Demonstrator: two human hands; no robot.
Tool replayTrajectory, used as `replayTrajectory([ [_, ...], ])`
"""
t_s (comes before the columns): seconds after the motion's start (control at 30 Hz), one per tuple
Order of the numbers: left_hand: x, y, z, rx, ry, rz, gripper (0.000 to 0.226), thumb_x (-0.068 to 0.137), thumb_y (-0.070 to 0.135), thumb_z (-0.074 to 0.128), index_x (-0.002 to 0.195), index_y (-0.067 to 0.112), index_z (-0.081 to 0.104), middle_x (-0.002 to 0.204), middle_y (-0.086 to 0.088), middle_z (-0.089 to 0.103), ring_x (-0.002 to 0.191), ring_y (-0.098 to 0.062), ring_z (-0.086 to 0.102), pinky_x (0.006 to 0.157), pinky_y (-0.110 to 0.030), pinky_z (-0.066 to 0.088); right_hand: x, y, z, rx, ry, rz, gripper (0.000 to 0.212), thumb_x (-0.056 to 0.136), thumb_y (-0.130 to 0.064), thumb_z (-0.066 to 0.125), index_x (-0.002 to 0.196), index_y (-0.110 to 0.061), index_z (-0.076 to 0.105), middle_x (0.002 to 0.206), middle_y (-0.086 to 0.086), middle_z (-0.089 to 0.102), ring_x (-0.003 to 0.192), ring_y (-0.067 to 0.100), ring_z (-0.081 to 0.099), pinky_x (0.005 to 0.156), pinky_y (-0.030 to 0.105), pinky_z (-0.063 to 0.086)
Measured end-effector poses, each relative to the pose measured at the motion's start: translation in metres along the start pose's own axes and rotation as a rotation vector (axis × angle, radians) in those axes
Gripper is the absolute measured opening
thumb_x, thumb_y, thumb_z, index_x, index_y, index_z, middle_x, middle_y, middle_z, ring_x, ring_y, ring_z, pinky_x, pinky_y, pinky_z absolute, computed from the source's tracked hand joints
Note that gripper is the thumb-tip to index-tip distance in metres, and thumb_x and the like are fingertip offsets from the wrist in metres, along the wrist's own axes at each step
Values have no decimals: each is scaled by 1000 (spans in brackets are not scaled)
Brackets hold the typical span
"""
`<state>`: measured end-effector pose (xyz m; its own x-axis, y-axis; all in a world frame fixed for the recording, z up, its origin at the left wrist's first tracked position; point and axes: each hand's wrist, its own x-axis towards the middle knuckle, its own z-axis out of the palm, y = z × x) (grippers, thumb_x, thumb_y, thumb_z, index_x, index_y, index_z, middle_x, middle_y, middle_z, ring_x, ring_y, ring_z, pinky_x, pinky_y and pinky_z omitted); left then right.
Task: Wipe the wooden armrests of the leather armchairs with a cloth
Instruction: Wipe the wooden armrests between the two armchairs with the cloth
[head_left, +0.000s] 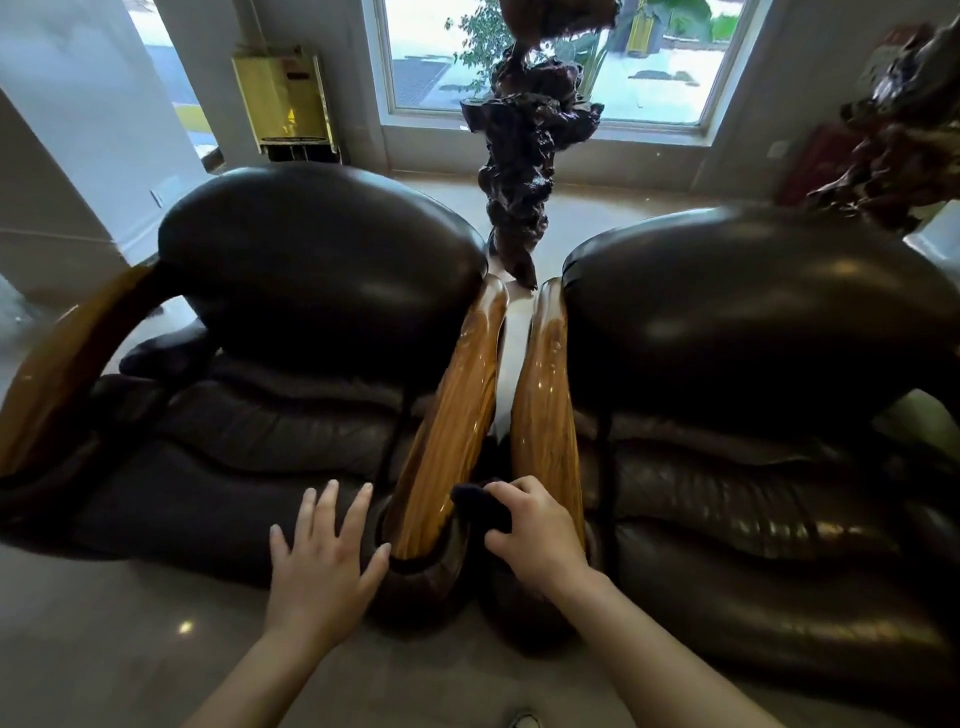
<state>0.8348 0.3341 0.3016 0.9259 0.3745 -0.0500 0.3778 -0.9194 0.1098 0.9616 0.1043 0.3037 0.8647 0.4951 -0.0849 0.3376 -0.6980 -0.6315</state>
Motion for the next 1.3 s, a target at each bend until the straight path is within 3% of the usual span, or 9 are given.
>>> replayTrajectory([
  [0.3,79,36,8,-8,-44,68,75,86,68,22,154,35,16,162,-11,23,151,-31,15,111,-66,29,51,52,-13,-10,27,90,52,86,-32,72,134,-39,52,120,-14,47,100,8,57,75,20,55],
  [0.63,180,20,40,-26,-166,253,79,85,69,11,156,35,9,165,-8,11,153,-28,1,117,-63,20,110,77,11,27,125,319,52,87,-27,72,135,-35,55,122,-11,46,99,8,60,79,23,57],
  [0.83,225,-4,73,14,-235,477,71,90,63,32,154,33,24,160,-9,28,149,-30,19,110,-65,31,152,108,32,17,148,404,50,87,-26,71,133,-37,57,125,-11,46,92,7,62,73,24,59],
  [0.97,251,-5,99,48,-262,492,71,90,63,33,154,33,23,162,-8,25,150,-30,15,112,-65,29,186,143,41,30,210,424,52,86,-24,71,135,-33,57,129,-8,45,96,9,61,72,28,60],
  [1.17,295,13,141,74,-236,554,71,89,65,32,153,35,25,161,-9,27,148,-33,19,109,-65,31,228,194,55,-20,313,351,56,87,-25,73,138,-33,53,136,-7,42,106,6,53,82,21,54],
  [1.3,327,29,168,77,-178,611,67,95,64,20,154,32,25,161,-12,24,150,-34,18,110,-66,31,251,217,73,-130,290,359,59,87,-33,73,141,-32,49,145,-4,35,117,11,52,87,23,53],
])
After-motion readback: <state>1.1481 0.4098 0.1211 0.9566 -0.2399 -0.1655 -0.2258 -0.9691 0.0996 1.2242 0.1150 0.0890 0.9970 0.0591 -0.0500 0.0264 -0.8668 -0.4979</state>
